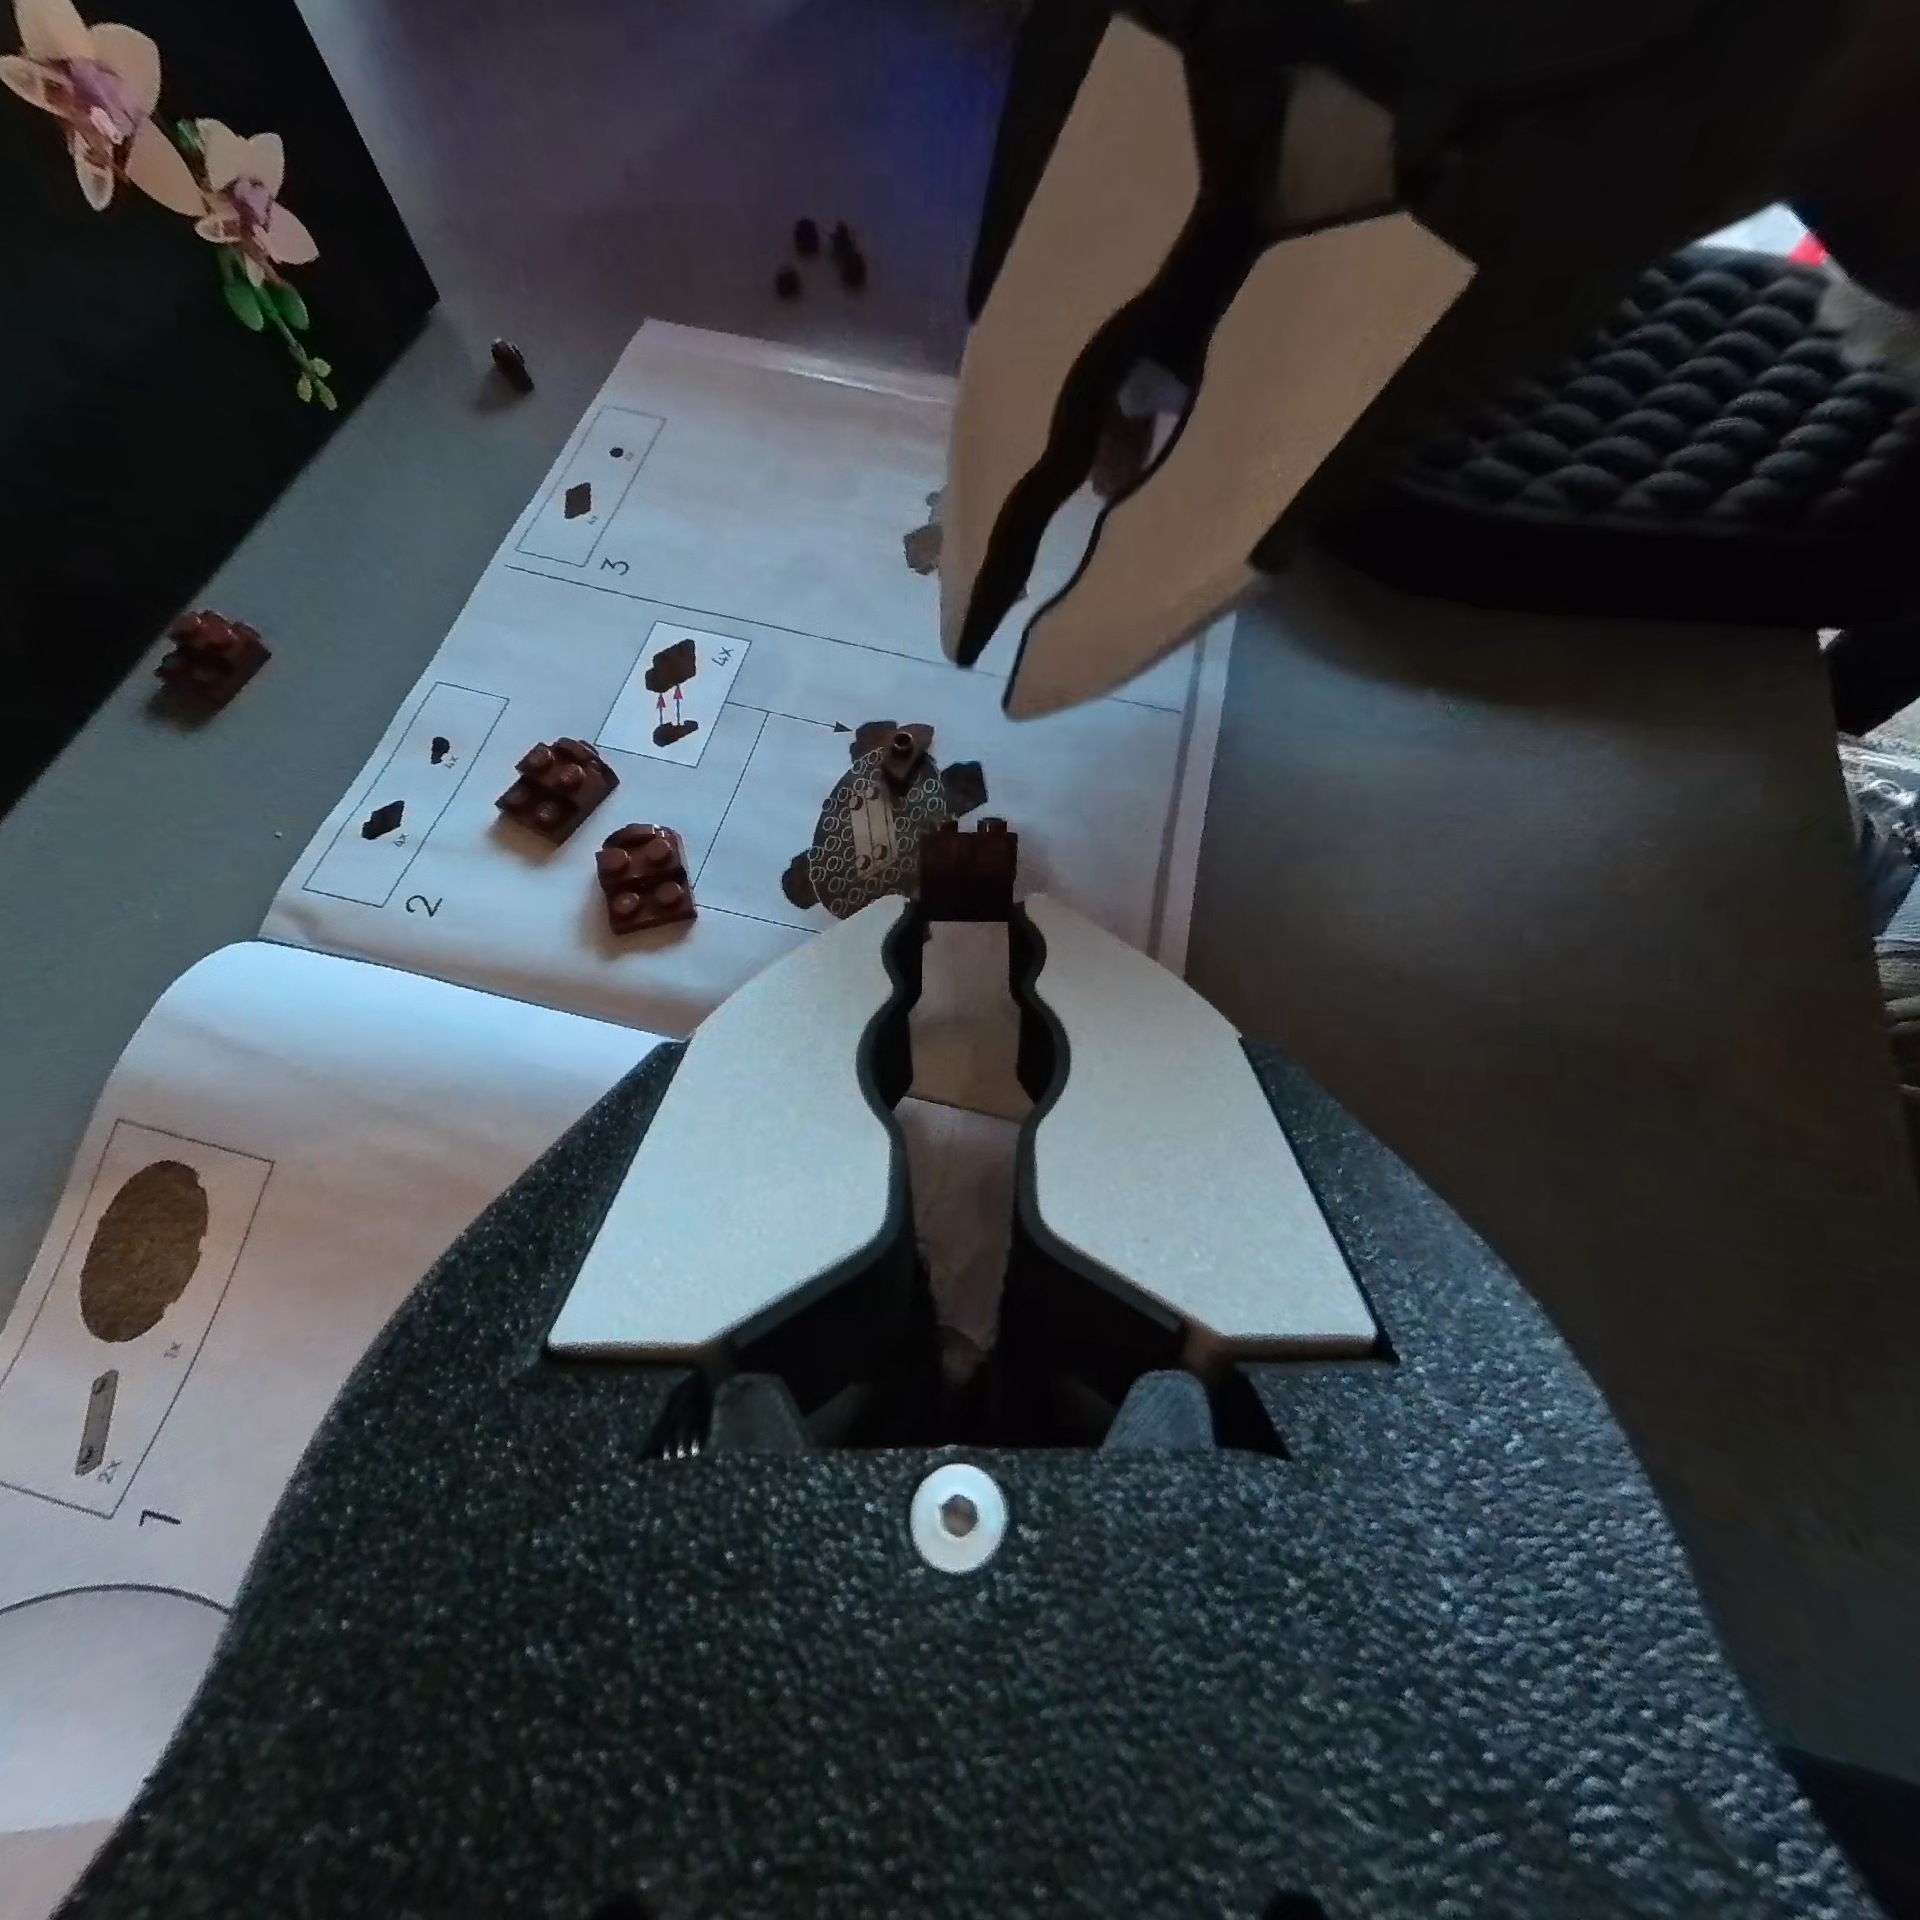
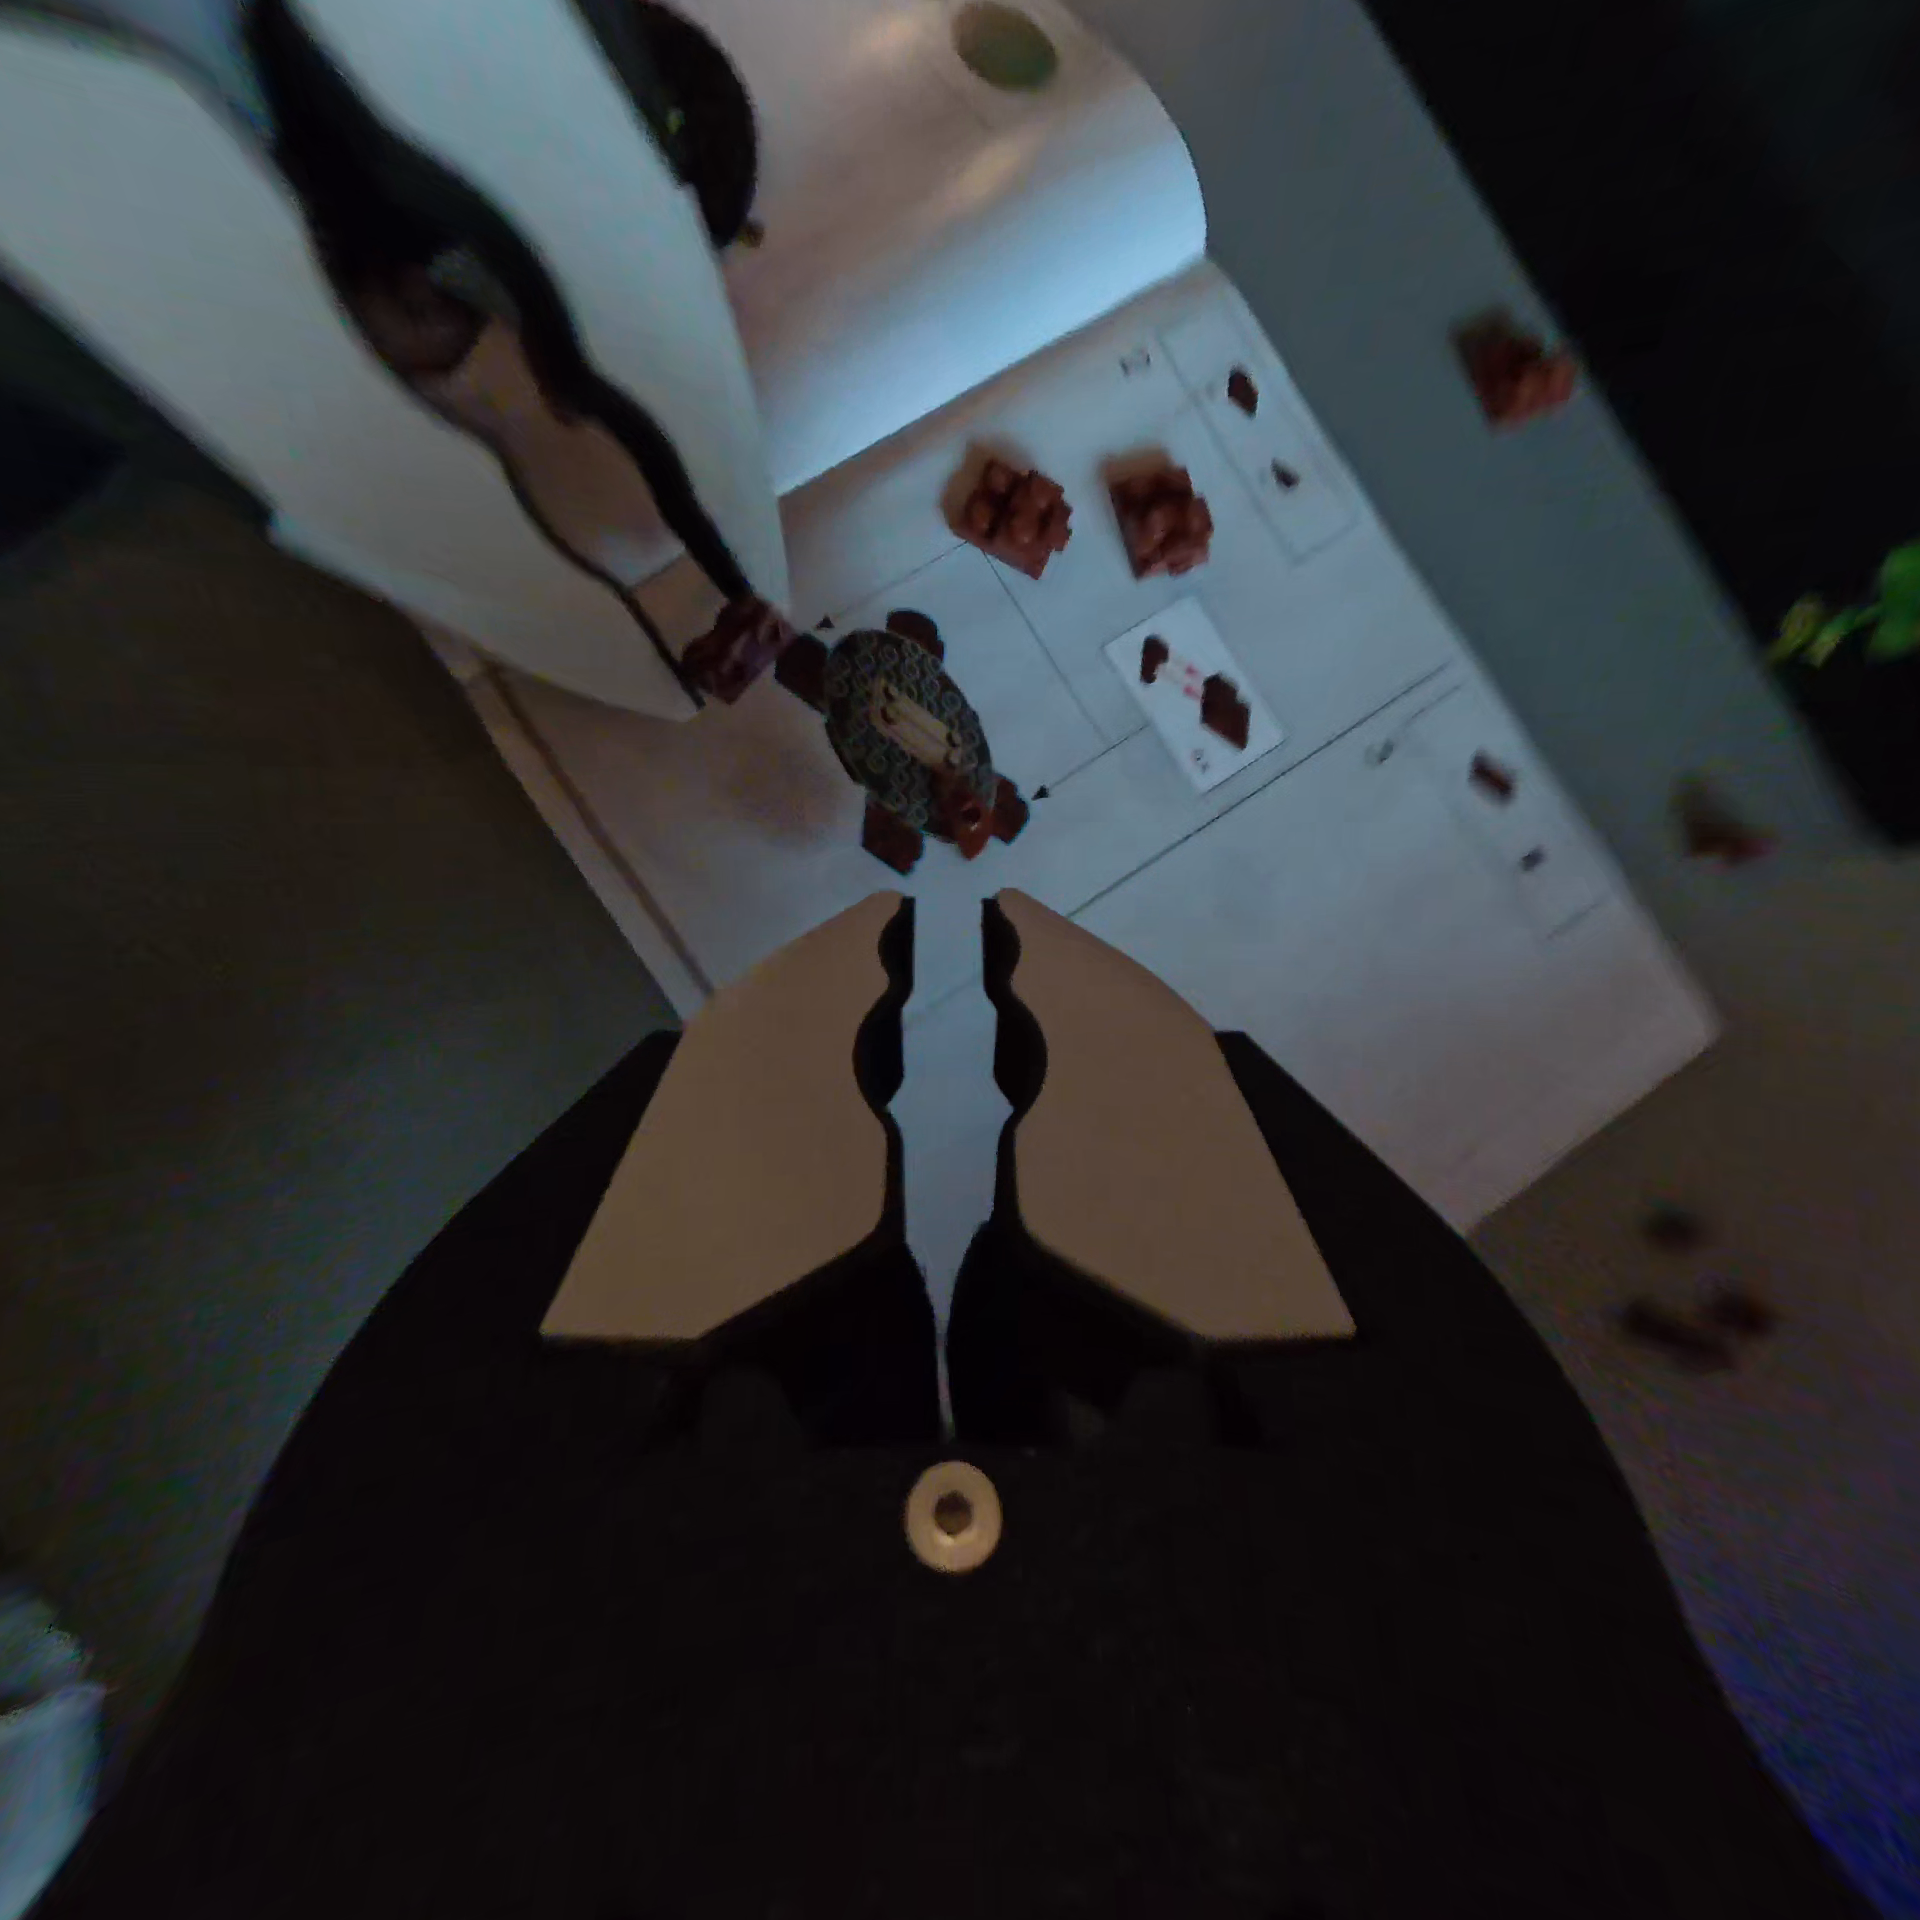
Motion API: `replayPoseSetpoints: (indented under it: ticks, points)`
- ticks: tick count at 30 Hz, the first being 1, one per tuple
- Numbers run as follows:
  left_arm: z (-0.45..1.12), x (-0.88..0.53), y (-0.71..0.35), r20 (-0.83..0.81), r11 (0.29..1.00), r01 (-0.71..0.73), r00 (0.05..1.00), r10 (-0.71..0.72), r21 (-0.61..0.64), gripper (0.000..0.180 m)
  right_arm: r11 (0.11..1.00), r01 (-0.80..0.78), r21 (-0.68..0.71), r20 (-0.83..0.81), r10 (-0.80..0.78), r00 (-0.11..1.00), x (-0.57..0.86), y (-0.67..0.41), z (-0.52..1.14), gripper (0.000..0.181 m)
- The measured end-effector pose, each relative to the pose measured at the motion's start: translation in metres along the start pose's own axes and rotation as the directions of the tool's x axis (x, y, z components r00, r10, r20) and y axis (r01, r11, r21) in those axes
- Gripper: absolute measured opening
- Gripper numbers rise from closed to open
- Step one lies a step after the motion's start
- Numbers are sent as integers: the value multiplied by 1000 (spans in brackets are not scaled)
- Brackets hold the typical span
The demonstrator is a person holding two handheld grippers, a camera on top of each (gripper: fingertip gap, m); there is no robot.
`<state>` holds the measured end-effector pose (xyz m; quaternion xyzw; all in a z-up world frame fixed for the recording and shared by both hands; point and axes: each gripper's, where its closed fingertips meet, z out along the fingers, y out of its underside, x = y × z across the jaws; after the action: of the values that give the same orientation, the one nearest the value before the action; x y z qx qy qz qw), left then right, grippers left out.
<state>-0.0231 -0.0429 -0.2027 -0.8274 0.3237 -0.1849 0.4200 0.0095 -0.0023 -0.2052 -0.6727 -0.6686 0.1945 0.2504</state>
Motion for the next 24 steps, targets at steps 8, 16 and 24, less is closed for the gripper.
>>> replayPoseSetpoints:
  ticks: [8,16,24]
  points:
    - [-1,0,-1,5,1000,-1,1000,1,10,15,992,100,-79,-7,-101,995,10,-8,13,19]
    - [-1,1,0,-4,1000,-7,1000,7,4,15,908,390,-151,220,-353,909,10,-7,18,10]
    - [-1,2,-1,-7,1000,-9,1000,9,7,14,805,586,-91,422,-502,755,2,-15,11,13]
